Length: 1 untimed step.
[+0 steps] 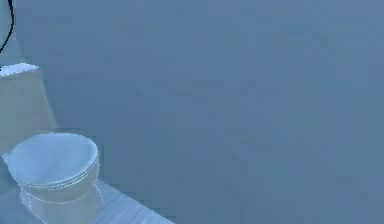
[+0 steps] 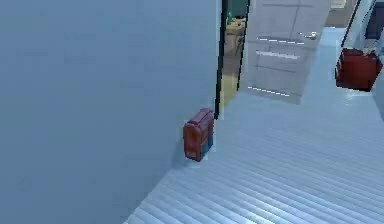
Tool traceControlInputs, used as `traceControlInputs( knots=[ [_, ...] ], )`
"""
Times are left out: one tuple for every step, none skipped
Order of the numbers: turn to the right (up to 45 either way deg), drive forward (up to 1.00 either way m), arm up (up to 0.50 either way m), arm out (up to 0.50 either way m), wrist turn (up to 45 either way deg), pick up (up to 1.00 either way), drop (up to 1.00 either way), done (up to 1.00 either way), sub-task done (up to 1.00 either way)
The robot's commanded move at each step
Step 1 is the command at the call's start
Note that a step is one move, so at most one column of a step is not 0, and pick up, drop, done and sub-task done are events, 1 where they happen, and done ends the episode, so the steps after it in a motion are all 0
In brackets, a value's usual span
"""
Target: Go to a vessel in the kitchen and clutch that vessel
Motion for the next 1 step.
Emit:
traceControlInputs(
  knots=[
    [45.0, 0.00, 0.00, 0.00, 0.0, 0.00, 0.00, 0.00, 0.00]
  ],
)
